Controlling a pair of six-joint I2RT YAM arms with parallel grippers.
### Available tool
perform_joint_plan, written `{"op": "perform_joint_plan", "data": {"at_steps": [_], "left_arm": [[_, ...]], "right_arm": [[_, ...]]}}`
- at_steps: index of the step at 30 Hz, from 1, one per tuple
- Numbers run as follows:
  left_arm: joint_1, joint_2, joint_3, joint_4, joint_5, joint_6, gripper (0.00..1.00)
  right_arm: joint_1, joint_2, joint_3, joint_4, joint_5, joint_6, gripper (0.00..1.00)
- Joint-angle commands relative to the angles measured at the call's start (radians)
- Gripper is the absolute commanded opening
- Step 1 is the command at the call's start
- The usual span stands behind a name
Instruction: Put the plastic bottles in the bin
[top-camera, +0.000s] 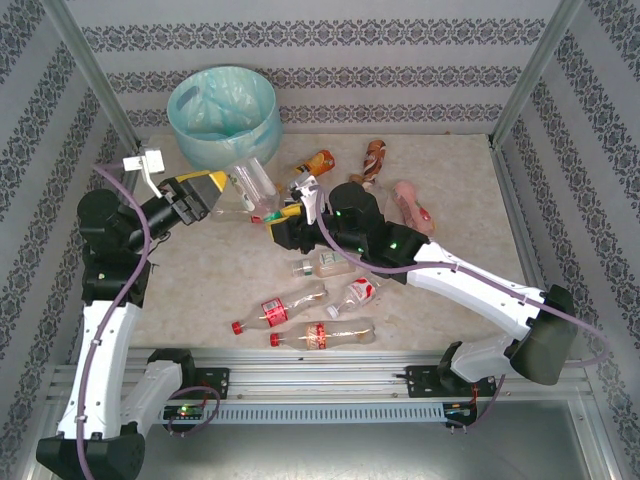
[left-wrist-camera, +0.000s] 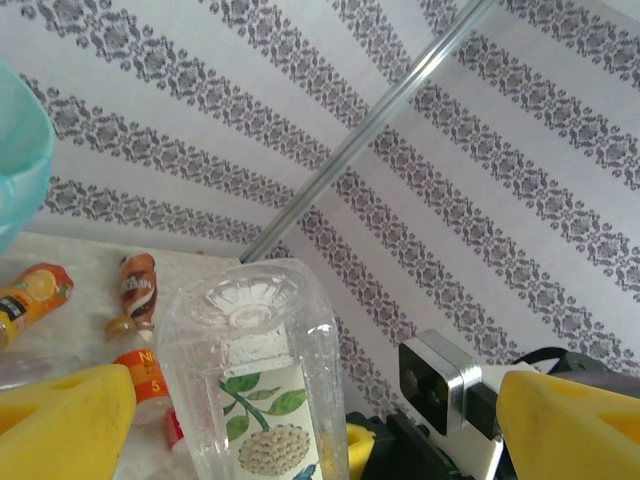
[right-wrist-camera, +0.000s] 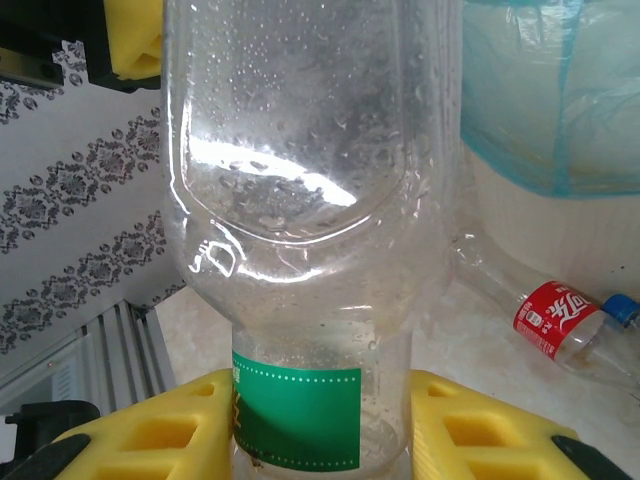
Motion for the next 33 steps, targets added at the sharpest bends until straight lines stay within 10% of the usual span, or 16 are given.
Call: {"op": "perform_joint_plan", "data": {"at_steps": [1, 5, 24, 33], "left_arm": [[0.006, 0.011, -0.003, 0.048, 0.002, -0.016, 0.93], [-0.006, 0.048, -0.061, 0.311, 0.141, -0.155, 0.92], [-0.011, 0.072, 0.002, 0.022, 0.02, -0.01, 0.52], [-0.009, 0.194, 0.169, -0.01, -0.185, 0.011, 0.46]], "right_arm": [[0.031, -0.017, 0.051, 0.03, 0.001, -0.009, 0.28], [0.057, 0.024, 0.098, 0.024, -0.006, -0.018, 0.28], [0.117, 0.102, 0.193, -0.07, 0.122, -0.12, 0.35], [0.117, 0.002, 0.148, -0.049, 0.293, -0.142, 0.83]]}}
